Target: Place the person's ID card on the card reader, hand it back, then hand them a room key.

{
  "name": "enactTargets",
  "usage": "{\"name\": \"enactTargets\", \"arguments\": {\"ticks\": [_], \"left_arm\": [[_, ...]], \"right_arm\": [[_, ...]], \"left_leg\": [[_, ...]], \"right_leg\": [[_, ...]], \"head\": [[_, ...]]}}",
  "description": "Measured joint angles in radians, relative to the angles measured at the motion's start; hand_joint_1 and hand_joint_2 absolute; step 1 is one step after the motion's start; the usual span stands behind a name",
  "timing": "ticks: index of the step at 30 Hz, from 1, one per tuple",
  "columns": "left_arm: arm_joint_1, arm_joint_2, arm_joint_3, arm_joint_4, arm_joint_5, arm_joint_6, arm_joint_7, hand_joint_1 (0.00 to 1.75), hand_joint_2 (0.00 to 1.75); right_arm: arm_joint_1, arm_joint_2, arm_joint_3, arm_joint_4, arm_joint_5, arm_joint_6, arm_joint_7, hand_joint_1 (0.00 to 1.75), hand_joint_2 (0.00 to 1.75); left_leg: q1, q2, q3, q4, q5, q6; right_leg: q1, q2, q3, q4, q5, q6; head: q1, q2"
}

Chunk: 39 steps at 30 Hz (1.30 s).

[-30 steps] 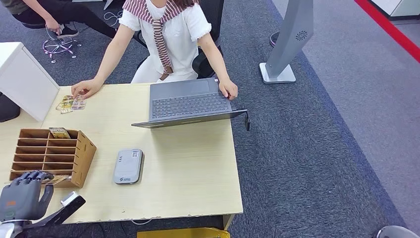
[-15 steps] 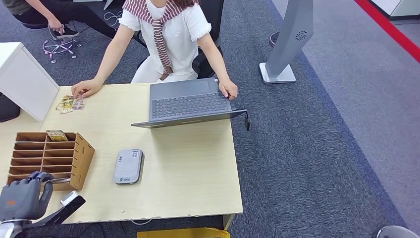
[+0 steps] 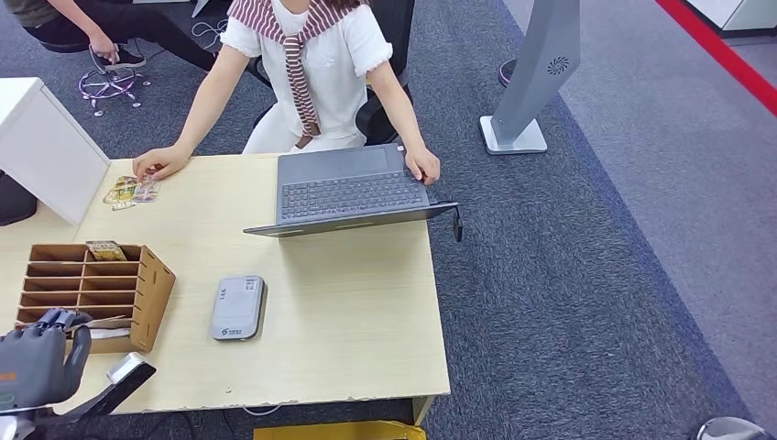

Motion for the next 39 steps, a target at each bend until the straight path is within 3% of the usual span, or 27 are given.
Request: {"name": "enactTargets", "arguments": {"ticks": [10,20,23,27,32,39], "left_arm": [[0.035,0.003,0.000,-0.134,-0.022,0.005,0.002,1.75,1.75],[0.035,0.041,0.002,-0.241,0.009,0.002,-0.011,1.75,1.75],[-0.078,0.042,0.000,-0.198,0.024,-0.007,-0.020,1.75,1.75],[-0.362,0.031,-0.032,0.013,0.022,-0.009,-0.033,1.75,1.75],[-0.696,-0.033,-0.113,0.311,0.002,-0.006,-0.038,1.75,1.75],[-0.946,-0.125,-0.195,0.579,-0.031,-0.003,-0.001,1.75,1.75]], "right_arm": [[0.000,0.000,-0.003,0.000,-0.011,-0.001,-0.001,0.00,0.00],[0.000,0.000,-0.017,0.000,-0.007,0.001,-0.007,0.00,0.00],[-0.003,0.000,-0.016,0.000,0.017,0.005,-0.008,0.00,0.00],[-0.021,0.000,-0.003,0.000,0.050,0.016,-0.006,0.00,0.00],[-0.045,0.003,0.022,0.000,0.074,0.025,0.008,0.00,0.00],[-0.056,0.008,0.052,0.000,0.094,0.036,0.021,0.00,0.00]], "left_leg": [[0.000,0.000,0.000,0.000,0.000,0.000],[0.000,-0.001,0.000,0.000,0.000,0.000],[0.000,-0.006,-0.001,0.000,0.003,0.000],[-0.001,-0.010,-0.003,0.001,0.009,-0.001],[-0.001,-0.008,-0.004,0.001,0.012,-0.003],[-0.001,-0.005,-0.004,0.002,0.013,-0.003]], "right_leg": [[0.000,0.000,0.000,0.000,0.000,0.000],[0.001,-0.001,0.000,0.000,0.000,0.000],[0.001,-0.007,0.000,0.000,0.001,0.000],[0.001,-0.011,-0.001,-0.001,0.006,-0.001],[0.001,-0.010,-0.002,-0.001,0.012,-0.003],[0.001,-0.007,-0.003,-0.001,0.013,-0.003]], "head": [[0.000,0.000],[0.000,0.000],[0.000,0.000],[0.000,0.000],[0.000,0.000],[0.000,0.000]]}}
